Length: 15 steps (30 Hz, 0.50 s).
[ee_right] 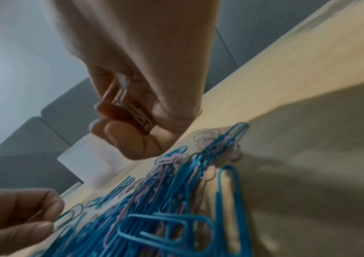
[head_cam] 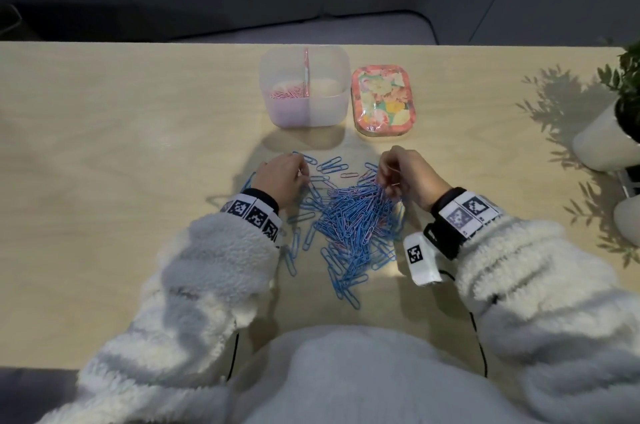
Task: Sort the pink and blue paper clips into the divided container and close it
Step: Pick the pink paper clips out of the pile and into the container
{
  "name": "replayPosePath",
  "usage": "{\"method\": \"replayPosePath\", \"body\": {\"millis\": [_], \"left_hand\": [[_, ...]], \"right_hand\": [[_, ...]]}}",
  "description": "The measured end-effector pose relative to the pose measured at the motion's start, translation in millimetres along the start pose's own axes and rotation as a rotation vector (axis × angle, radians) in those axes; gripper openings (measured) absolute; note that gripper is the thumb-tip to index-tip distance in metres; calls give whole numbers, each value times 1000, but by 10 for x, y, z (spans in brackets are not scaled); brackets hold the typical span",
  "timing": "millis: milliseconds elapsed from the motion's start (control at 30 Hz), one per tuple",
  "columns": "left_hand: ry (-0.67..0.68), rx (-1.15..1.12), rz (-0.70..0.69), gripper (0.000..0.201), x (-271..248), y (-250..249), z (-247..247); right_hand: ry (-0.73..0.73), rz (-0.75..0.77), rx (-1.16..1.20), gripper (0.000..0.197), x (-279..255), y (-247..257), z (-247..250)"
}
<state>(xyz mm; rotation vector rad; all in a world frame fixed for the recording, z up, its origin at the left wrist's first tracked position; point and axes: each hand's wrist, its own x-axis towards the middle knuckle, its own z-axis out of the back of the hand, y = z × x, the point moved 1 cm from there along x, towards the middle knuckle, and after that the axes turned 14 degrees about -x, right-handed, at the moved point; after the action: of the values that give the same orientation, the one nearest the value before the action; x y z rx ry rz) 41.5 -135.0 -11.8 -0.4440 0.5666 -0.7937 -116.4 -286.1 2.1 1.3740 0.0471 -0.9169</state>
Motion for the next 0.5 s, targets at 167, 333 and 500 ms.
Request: {"method": "replayPosePath", "body": {"millis": [167, 333, 500], "left_hand": [[-74, 51, -78, 15, -16, -36, 33], [30, 94, -256, 18, 18, -282, -129], [117, 123, -170, 18, 71, -279, -190]], "right_hand": [[-68, 146, -464, 13, 216, 11, -142], [-141, 209, -1009, 16, 325, -6, -277], [-22, 219, -1000, 18, 320, 46, -261]]}}
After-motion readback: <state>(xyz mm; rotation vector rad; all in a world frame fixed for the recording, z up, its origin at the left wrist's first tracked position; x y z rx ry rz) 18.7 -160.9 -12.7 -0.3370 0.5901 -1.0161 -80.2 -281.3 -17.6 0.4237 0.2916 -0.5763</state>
